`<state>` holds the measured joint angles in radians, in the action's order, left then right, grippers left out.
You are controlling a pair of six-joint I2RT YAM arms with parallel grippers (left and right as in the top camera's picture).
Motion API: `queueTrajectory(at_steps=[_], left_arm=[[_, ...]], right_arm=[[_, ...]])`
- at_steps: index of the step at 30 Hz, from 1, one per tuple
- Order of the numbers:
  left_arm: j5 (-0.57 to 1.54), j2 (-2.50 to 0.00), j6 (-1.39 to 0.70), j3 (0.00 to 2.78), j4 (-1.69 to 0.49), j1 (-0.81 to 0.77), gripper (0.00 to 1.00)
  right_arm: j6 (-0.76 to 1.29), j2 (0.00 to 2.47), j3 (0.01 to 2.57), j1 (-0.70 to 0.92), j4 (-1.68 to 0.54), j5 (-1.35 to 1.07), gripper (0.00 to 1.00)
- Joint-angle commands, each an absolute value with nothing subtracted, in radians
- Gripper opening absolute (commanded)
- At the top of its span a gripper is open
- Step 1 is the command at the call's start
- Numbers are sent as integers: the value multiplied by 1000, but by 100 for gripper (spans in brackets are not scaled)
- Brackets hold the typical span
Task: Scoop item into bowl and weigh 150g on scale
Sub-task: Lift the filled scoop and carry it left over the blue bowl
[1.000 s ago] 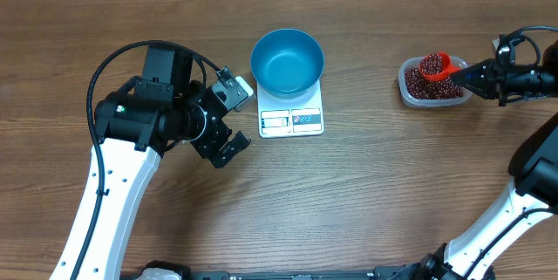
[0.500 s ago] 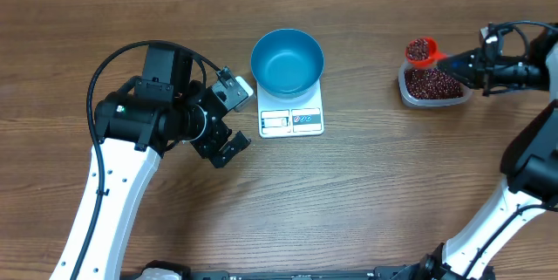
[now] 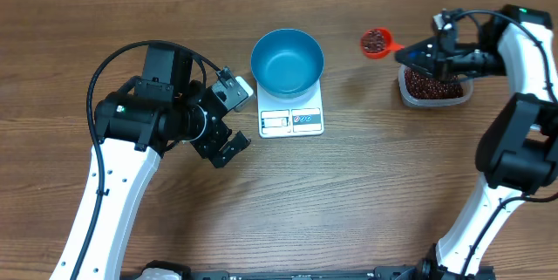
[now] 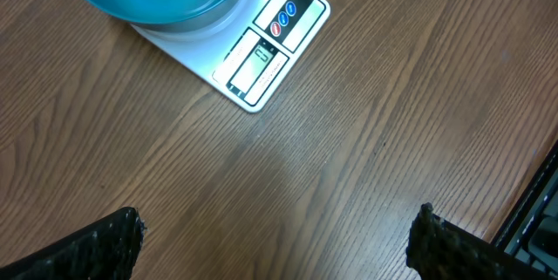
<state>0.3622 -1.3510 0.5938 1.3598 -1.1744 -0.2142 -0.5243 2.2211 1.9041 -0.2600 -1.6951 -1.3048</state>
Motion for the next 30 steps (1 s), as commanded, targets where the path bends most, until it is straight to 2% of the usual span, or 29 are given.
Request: queueTrajectory(at_steps=[1, 18, 25, 30], left_arm=[[363, -1335, 576, 1357, -1171, -208, 99], [363, -1335, 576, 1357, -1171, -208, 100], [363, -1335, 576, 1357, -1171, -208, 100], [363, -1335, 576, 1357, -1171, -208, 100]], right_arm=[[-537, 2235, 1896, -201, -1695, -1364, 4], [-521, 2235, 1896, 36, -1564, -1394, 4], [-521, 2235, 1896, 88, -1415, -1381, 4], [-521, 2235, 1896, 109, -1313, -1284, 4]])
